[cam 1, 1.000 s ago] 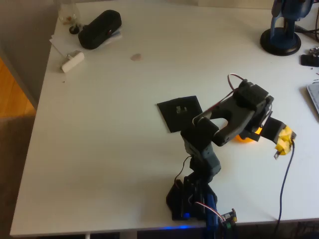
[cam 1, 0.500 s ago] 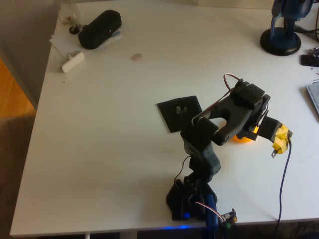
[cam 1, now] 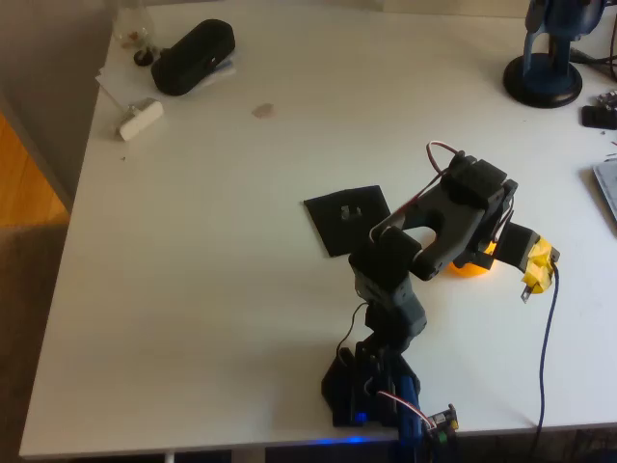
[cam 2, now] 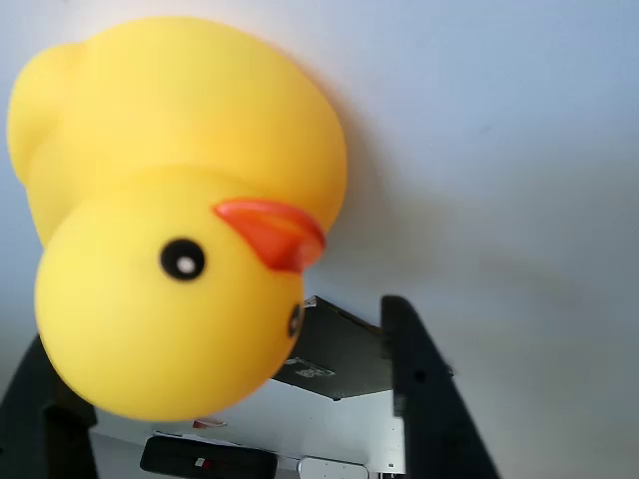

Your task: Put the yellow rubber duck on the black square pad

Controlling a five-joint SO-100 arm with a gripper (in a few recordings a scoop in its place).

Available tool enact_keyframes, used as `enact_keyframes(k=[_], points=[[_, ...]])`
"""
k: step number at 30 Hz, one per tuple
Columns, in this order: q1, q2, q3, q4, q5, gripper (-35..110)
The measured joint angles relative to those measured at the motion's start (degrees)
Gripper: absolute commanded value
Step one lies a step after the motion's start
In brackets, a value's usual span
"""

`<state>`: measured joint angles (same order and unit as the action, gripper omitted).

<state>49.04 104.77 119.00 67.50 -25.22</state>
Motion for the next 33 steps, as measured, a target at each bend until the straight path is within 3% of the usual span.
enact_keyframes(k=[33], points=[[2.7,0.0,0.0,-0.1,-0.4,33]])
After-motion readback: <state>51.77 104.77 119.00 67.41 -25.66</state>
